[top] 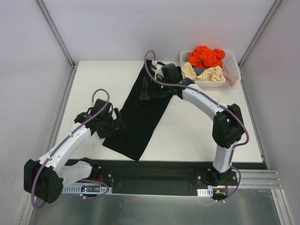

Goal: Fold and stack the t-shirts
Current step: Fold the tshirt

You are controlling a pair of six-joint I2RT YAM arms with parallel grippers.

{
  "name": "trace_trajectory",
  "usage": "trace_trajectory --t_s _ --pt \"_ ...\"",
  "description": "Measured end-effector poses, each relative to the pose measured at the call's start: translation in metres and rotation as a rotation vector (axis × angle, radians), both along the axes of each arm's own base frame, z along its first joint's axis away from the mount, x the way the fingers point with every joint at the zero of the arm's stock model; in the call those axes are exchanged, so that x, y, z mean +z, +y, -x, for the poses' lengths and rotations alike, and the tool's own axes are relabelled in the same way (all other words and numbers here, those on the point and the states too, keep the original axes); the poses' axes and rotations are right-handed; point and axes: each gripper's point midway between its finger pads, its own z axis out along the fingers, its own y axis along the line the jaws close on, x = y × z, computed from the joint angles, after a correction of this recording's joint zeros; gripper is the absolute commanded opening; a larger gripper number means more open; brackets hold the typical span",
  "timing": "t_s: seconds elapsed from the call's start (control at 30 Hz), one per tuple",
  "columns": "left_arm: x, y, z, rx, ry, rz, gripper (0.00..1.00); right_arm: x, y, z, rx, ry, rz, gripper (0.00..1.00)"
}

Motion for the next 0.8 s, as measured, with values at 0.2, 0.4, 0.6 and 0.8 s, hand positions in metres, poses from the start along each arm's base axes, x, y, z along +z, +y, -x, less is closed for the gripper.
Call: trace_trajectory --t_s 0.2,0.4,0.6,0.8 --pt "-0.015 0.071 -0.008 0.311 0.037 -0.071 0.99 -0.08 0.039 0.121 0.232 0.228 0.104 0.97" --pt "-0.031 0.084 -0.018 0.372 0.15 -0.092 0.99 -0.095 0.056 0.176 0.369 0.295 0.115 0.97" --pt "-0.037 0.079 -0.018 0.357 0.183 -0.077 0.99 -0.134 0.035 0.169 0.33 0.379 0.159 0.97" --pt "-0.03 0.078 -0.018 0.356 0.143 -0.06 0.99 -0.152 0.008 0.164 0.282 0.439 0.166 0.97"
